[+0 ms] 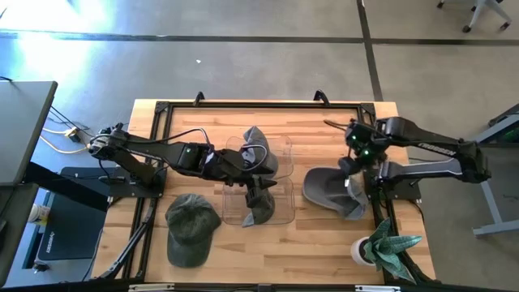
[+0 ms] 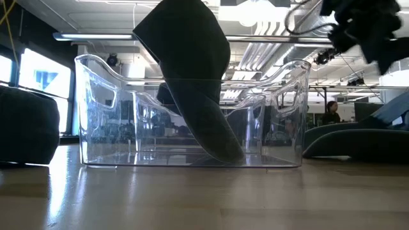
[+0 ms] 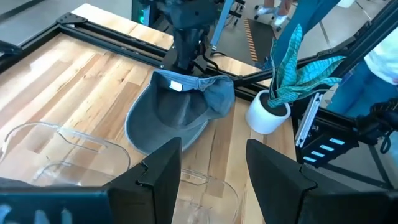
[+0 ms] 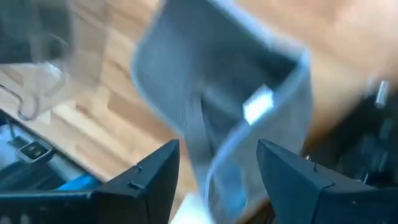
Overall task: Pick & Place hat
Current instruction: Put the gray cap into the top transparent bin
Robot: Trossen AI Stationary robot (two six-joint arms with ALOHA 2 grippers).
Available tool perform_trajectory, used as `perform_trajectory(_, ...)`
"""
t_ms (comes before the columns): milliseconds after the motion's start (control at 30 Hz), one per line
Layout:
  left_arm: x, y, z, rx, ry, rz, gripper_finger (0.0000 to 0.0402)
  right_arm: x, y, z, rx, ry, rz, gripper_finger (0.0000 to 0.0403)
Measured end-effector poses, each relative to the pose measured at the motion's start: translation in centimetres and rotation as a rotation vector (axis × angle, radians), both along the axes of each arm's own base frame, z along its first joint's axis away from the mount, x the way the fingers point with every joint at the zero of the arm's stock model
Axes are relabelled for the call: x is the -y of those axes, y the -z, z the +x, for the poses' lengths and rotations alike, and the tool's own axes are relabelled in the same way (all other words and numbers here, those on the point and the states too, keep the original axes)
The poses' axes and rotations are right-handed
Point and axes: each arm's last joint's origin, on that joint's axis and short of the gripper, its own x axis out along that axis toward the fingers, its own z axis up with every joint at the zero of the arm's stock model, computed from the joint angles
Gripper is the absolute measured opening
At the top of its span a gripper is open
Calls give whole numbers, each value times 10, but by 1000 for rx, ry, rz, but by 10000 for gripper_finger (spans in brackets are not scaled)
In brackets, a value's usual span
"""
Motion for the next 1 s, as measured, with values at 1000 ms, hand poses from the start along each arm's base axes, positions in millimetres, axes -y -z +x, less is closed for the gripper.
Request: perform_trajectory(1000, -11, -4, 3, 62, -136, -85, 174, 66, 118, 106, 49, -872, -196, 193)
